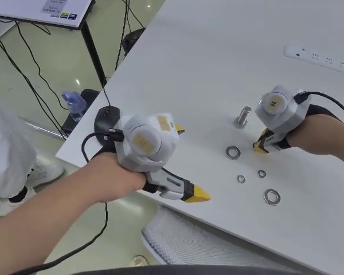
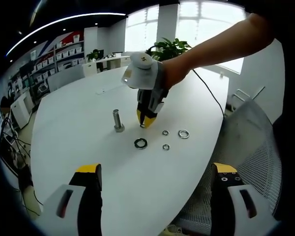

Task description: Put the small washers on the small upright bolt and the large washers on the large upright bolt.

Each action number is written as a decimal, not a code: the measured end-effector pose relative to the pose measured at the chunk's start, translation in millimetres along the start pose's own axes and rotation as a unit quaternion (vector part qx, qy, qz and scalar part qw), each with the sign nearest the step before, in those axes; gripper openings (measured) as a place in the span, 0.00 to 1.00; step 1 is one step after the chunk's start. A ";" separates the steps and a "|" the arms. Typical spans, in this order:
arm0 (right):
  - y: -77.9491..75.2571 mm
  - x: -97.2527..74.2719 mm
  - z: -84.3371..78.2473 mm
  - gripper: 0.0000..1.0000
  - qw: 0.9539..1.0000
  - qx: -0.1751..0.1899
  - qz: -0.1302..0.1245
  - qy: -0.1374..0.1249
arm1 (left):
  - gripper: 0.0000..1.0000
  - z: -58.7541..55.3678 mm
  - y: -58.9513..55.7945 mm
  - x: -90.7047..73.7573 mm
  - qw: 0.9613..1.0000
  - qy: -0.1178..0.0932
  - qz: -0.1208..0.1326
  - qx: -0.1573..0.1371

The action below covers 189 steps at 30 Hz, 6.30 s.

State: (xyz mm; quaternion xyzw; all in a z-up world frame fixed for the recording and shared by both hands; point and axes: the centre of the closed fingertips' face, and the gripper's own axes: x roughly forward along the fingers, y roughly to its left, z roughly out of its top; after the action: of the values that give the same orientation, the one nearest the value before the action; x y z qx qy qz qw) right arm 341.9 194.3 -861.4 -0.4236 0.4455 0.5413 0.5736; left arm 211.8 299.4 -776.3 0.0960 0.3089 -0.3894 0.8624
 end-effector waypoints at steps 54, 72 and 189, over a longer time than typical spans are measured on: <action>-88.8 -79.1 -88.4 0.13 0.994 0.097 -0.056 -0.001 | 0.91 2.1 9.7 9.8 1.000 0.003 0.009 -0.011; -97.4 -69.4 -82.7 0.13 0.994 0.092 -0.052 0.001 | 0.92 0.8 11.9 10.5 1.000 0.000 0.007 -0.015; -59.1 -63.5 -41.4 0.25 0.999 0.003 -0.042 -0.021 | 0.95 8.7 0.1 2.4 1.000 0.009 -0.015 0.006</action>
State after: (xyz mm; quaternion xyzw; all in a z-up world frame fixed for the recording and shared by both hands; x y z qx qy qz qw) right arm 397.6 135.6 -809.6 -0.4289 0.4165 0.5239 0.6067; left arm 217.1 294.5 -770.9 0.0998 0.3160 -0.4036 0.8528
